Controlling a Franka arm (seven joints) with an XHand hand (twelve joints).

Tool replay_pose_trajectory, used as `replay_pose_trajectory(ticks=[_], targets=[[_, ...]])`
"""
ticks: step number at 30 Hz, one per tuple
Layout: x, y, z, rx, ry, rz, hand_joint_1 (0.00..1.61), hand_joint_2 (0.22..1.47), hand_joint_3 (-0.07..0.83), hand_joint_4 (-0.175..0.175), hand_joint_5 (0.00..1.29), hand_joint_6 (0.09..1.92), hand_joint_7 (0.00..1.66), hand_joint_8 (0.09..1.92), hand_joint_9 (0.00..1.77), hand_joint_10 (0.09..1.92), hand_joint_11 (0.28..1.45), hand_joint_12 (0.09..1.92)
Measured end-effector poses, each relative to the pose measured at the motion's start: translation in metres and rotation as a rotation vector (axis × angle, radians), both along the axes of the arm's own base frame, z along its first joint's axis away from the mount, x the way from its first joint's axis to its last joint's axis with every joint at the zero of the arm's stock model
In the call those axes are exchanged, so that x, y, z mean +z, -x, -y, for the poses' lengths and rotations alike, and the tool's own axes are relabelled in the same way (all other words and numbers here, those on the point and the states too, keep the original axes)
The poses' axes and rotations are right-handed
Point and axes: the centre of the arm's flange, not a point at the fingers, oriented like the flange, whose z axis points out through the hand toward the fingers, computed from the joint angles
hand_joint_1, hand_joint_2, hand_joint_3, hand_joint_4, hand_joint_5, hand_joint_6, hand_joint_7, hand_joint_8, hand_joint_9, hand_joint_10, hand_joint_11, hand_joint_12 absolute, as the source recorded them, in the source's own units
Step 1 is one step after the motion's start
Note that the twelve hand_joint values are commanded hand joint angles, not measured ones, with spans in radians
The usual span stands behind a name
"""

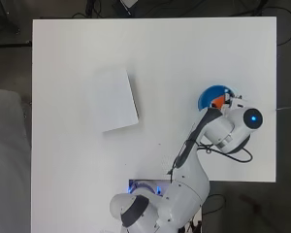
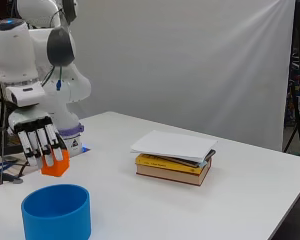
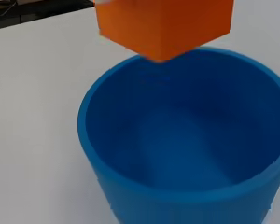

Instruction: Teleoperate dual arm-hand system to pick and place objects

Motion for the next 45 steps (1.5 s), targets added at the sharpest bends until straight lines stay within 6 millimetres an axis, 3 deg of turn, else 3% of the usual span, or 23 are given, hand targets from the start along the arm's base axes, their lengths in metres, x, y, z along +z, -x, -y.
replay_pose_trajectory(ticks=[2,3,5,7,10,11,12,14,15,17,20,23,26,29,30,32,35,38,40,42,45], targets=[[-0.015,0.008,-0.007,-0.003,-0.023,-0.022,1.37,1.12,0.041,-0.086,0.69,0.09,0.83,1.04,1.10,0.71,0.85,0.09],[-0.022,0.011,-0.009,-0.003,-0.030,-0.032,1.42,1.11,0.028,-0.083,0.70,0.09,0.81,1.09,1.06,0.92,0.86,0.09],[-0.033,0.016,-0.013,-0.002,-0.040,-0.047,1.46,1.12,0.009,-0.079,0.71,0.09,0.79,1.12,1.02,1.10,0.87,0.09],[-0.037,0.020,-0.014,-0.008,-0.045,-0.052,1.47,1.13,0.003,-0.076,0.72,0.09,0.77,1.14,1.00,1.15,0.87,0.09],[-0.038,0.020,-0.011,-0.015,-0.037,-0.059,0.94,1.22,0.006,-0.061,0.69,0.09,0.88,0.34,0.99,0.40,0.76,0.09],[-0.038,0.019,-0.011,-0.020,-0.033,-0.061,0.64,1.17,-0.003,-0.036,0.63,0.09,0.80,0.18,0.89,0.22,0.69,0.09],[-0.037,0.017,-0.011,-0.023,-0.028,-0.059,0.38,1.10,-0.009,-0.002,0.53,0.09,0.70,0.09,0.79,0.11,0.64,0.09],[-0.035,0.014,-0.013,-0.012,0.001,-0.061,0.10,0.91,-0.020,0.021,0.22,0.09,0.35,0.09,0.48,0.09,0.54,0.09],[-0.034,0.015,-0.015,-0.002,0.029,-0.059,0.05,0.86,-0.024,0.023,0.13,0.09,0.20,0.09,0.32,0.09,0.48,0.09],[-0.030,0.014,-0.022,0.018,0.100,-0.043,0.01,0.81,-0.022,0.024,0.03,0.09,0.05,0.09,0.18,0.09,0.41,0.09],[-0.024,0.015,-0.030,0.030,0.180,-0.020,0.00,0.82,-0.009,0.031,0.00,0.09,0.01,0.09,0.14,0.09,0.38,0.09],[-0.010,0.007,-0.033,0.028,0.164,-0.018,0.00,0.83,-0.002,0.049,0.01,0.09,0.10,0.09,0.24,0.09,0.42,0.09],[0.024,-0.010,-0.021,-0.006,0.126,0.018,0.00,0.82,-0.003,0.062,0.00,0.09,0.11,0.09,0.28,0.09,0.43,0.09],[0.089,-0.023,-0.014,-0.042,0.116,0.058,0.00,0.81,-0.002,0.077,0.08,0.09,0.15,0.09,0.35,0.09,0.43,0.09],[0.114,-0.024,-0.022,-0.030,0.110,0.057,0.03,0.82,0.002,0.077,0.12,0.09,0.17,0.09,0.37,0.09,0.42,0.09],[0.160,-0.027,-0.058,0.028,0.084,0.043,0.08,0.85,0.007,0.062,0.19,0.09,0.24,0.09,0.40,0.09,0.41,0.09],[0.218,-0.020,-0.151,0.165,0.028,0.041,0.22,0.91,0.008,0.031,0.29,0.09,0.35,0.09,0.47,0.09,0.42,0.09],[0.268,0.010,-0.239,0.310,-0.028,0.147,0.23,0.92,0.007,-0.017,0.29,0.09,0.38,0.09,0.50,0.09,0.42,0.09],[0.290,0.037,-0.275,0.364,-0.075,0.211,0.23,0.92,0.006,-0.033,0.28,0.09,0.38,0.09,0.50,0.09,0.42,0.09],[0.298,0.055,-0.299,0.400,-0.105,0.234,0.23,0.93,0.008,-0.039,0.29,0.09,0.39,0.09,0.50,0.09,0.41,0.09],[0.294,0.058,-0.322,0.405,-0.097,0.211,0.24,0.95,0.007,-0.043,0.29,0.09,0.45,0.09,0.54,0.09,0.42,0.09]])
